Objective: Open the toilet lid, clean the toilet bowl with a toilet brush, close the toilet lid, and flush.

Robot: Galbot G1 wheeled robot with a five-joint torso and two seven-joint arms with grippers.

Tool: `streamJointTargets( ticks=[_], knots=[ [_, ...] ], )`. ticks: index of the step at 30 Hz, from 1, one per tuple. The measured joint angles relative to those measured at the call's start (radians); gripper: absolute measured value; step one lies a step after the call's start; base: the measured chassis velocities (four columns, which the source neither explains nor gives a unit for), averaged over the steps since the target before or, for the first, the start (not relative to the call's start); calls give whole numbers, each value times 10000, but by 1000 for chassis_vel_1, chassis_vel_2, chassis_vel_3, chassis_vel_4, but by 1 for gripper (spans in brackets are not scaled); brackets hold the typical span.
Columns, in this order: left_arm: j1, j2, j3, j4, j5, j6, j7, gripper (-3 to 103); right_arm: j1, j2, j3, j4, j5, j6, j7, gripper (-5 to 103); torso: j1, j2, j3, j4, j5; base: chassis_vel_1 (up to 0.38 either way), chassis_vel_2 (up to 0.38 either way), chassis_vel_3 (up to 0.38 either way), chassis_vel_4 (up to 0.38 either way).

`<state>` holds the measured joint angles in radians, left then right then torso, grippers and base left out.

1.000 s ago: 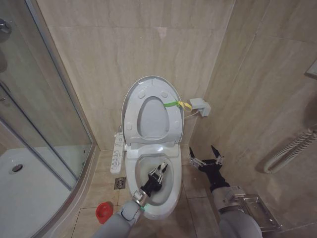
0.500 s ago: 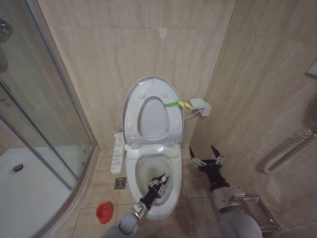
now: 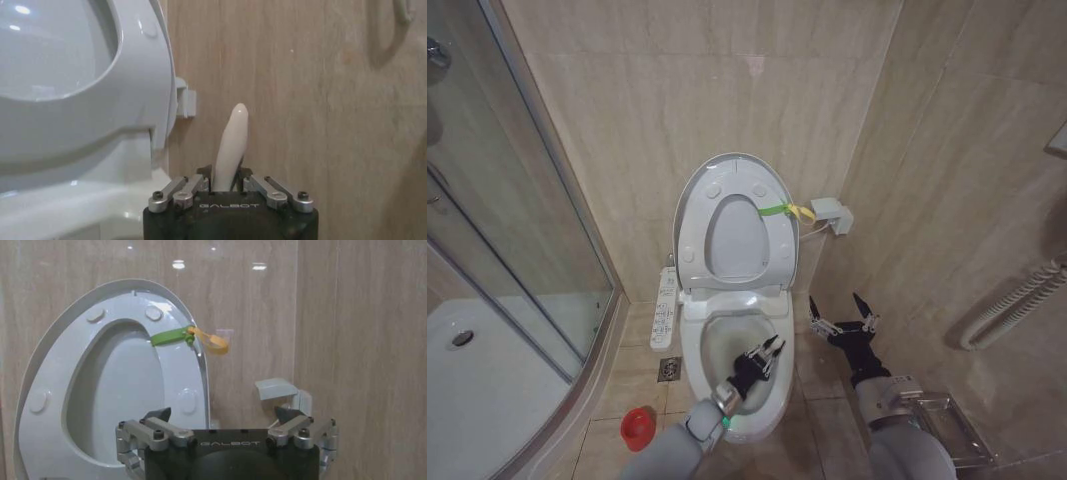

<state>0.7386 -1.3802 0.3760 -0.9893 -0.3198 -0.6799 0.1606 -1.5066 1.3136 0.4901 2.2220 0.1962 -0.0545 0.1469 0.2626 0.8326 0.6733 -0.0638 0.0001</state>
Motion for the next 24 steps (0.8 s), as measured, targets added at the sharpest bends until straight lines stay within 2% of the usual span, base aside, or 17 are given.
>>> streamJointTargets(
  ticks=[12, 19, 24],
  knots=[
    [-422, -152, -175, -536, -539, 187, -41, 19, 0, 0, 0, 0, 0, 0, 0, 100, -1, 0, -1, 0, -2, 0, 0, 0, 0],
    [-131, -254, -485, 336, -506, -122, 75, 19, 0, 0, 0, 0, 0, 0, -1, 100, -3, 0, -3, 2, -2, 0, 0, 0, 0],
    [-31, -85, -698, 187, -436, -125, 77, 19, 0, 0, 0, 1, 0, 0, 0, 100, -3, 0, -3, 2, -1, 0, 0, 0, 0]
  ],
)
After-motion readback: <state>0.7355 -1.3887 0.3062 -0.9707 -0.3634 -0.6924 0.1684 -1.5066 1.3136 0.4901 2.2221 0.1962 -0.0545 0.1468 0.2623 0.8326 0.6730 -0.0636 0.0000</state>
